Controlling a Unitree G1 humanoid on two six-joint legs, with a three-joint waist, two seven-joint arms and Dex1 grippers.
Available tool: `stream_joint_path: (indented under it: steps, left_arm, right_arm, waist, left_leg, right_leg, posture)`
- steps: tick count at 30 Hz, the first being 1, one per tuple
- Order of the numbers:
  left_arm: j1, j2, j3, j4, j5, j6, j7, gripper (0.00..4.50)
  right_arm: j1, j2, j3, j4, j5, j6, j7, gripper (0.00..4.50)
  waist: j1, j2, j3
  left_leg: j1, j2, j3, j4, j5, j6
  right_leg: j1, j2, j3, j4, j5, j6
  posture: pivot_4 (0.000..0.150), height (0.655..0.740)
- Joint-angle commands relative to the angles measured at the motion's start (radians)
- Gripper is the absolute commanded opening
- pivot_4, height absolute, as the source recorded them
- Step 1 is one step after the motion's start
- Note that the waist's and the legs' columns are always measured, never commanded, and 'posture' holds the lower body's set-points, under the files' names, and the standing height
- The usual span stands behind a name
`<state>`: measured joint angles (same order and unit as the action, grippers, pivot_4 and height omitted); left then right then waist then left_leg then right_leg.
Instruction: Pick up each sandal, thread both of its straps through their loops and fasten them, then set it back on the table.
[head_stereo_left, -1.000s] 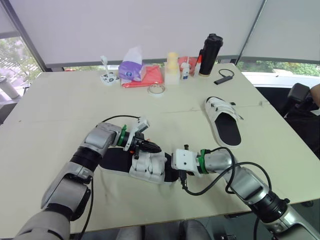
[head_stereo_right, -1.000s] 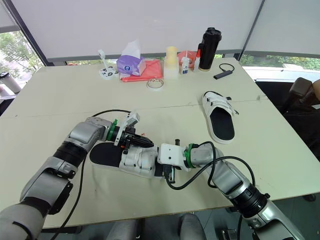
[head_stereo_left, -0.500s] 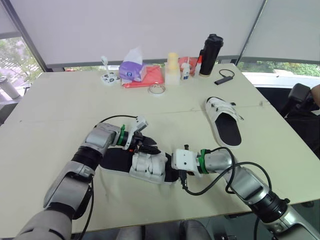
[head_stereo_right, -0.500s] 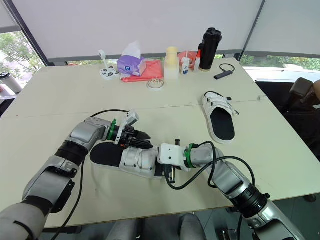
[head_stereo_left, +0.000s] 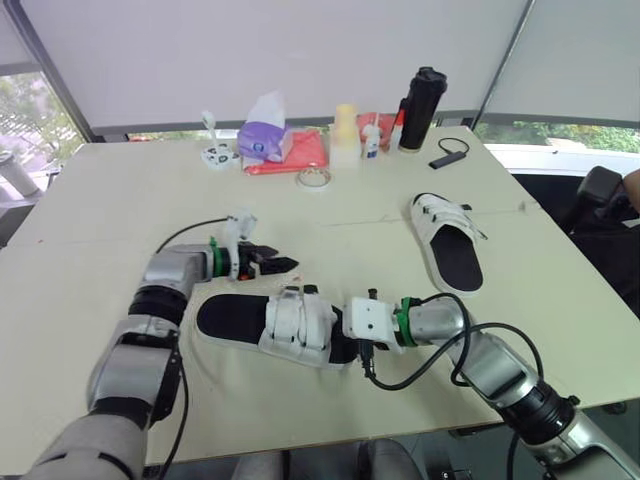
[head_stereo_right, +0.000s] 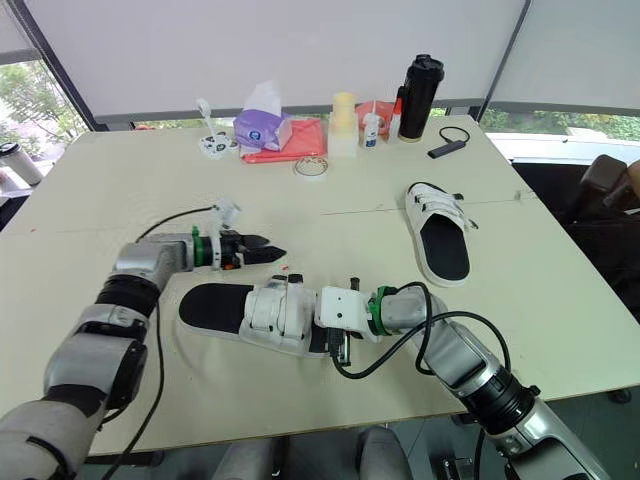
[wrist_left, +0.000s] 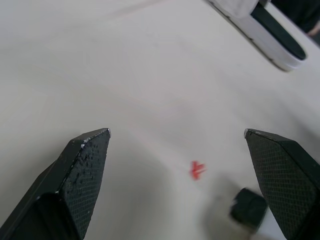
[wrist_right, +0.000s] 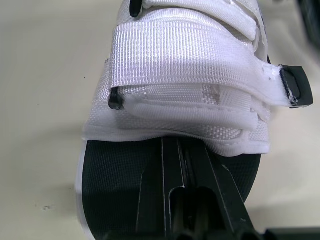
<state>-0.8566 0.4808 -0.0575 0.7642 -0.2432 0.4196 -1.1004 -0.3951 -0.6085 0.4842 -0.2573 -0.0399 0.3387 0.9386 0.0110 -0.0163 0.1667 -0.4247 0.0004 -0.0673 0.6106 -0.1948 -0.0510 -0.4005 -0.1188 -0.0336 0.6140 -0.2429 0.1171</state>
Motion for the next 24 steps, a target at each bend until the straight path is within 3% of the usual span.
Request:
stream_joint_path:
  steps: [1, 9, 18, 24]
  left_arm:
    - [0.050, 0.037, -0.017, -0.107, 0.050, -0.163, -0.025, 4.46]
    - [0.265, 0.140, -0.038, -0.270, 0.113, -0.630, -0.134, 4.46]
    - [0.297, 0.194, -0.016, -0.328, 0.074, -0.851, -0.210, 4.46]
    - [0.318, 0.175, -0.058, -0.342, 0.071, -1.028, -0.267, 4.46]
  right_arm:
    - [0.022, -0.022, 0.027, 0.093, -0.061, 0.045, -0.002, 0.00]
    - [0.019, -0.019, 0.031, 0.104, -0.061, 0.036, -0.003, 0.00]
    - [0.023, -0.022, 0.029, 0.106, -0.063, 0.029, -0.001, 0.00]
    - [0.009, -0.016, 0.032, 0.121, -0.066, 0.017, 0.002, 0.00]
  waist:
    - [0.000, 0.000, 0.000]
    - [0.000, 0.000, 0.000]
    - [0.000, 0.001, 0.000]
    - [0.001, 0.001, 0.000]
  left_leg:
    - [0.000, 0.000, 0.000, 0.000, 0.000, 0.000]
    - [-0.001, 0.000, 0.001, -0.001, 0.000, -0.001]
    - [-0.001, 0.001, 0.001, -0.001, -0.002, -0.003]
    - [-0.001, 0.001, 0.002, -0.001, 0.000, -0.001]
  right_leg:
    - [0.000, 0.000, 0.000, 0.000, 0.000, 0.000]
    - [-0.003, -0.001, 0.001, 0.000, 0.002, -0.004]
    - [-0.005, -0.001, 0.001, -0.001, 0.001, -0.002]
    - [-0.005, -0.001, 0.001, -0.001, 0.002, -0.004]
  posture:
    - [0.150, 0.7296]
    - [0.150, 0.7296]
    - [0.150, 0.7296]
    - [0.150, 0.7296]
